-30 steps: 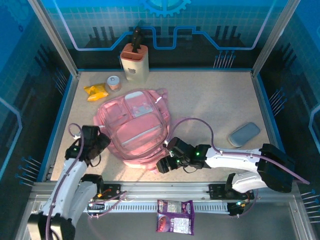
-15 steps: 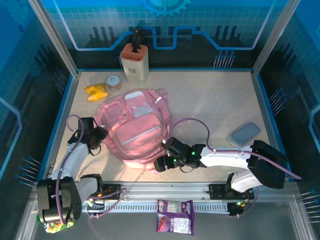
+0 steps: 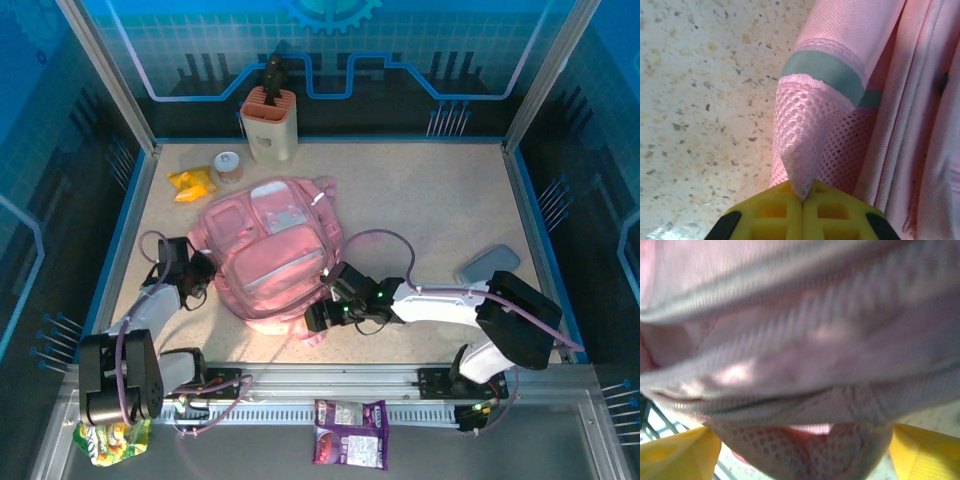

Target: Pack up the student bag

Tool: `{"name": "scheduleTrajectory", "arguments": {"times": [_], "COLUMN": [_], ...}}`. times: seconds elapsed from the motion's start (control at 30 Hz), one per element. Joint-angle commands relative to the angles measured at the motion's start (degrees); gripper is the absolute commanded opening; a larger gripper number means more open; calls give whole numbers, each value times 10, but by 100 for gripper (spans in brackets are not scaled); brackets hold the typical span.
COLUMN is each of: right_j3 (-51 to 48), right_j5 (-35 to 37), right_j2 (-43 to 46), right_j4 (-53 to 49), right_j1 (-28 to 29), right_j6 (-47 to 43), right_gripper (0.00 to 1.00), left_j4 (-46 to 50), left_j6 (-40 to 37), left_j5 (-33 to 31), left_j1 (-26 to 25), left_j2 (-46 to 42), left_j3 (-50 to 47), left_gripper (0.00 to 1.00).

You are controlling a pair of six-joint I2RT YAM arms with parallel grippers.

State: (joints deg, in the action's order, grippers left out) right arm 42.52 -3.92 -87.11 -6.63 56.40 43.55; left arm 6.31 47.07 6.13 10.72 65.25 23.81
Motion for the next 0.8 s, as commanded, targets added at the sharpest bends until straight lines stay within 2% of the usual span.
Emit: {"name": "scheduleTrajectory", "arguments": {"times": [0.0, 0.3, 0.47, 0.63, 0.77], "right_j3": [36, 127, 193, 231, 219], "right_j5": [-15, -80, -87, -74, -18], "right_j2": [-10, -85, -118, -103, -53], "right_j4": [-4, -25, -57, -121, -182], "right_j1": [-46, -169, -236, -251, -253], "right_j6": [-36, -106, -148, -184, -189], "right_gripper": [88, 91, 94, 97, 100], "left_j4": [-20, -16, -23, -8, -28], "left_j6": [13, 81, 126, 179, 214], "left_j5": [59, 67, 48, -7, -37], "left_j1": [-3, -57, -133, -205, -256], "left_j2": [-39, -129, -139, -146, -140], "left_j3": [-21, -65, -58, -54, -53], "left_gripper": [0, 0, 0, 0, 0]}}
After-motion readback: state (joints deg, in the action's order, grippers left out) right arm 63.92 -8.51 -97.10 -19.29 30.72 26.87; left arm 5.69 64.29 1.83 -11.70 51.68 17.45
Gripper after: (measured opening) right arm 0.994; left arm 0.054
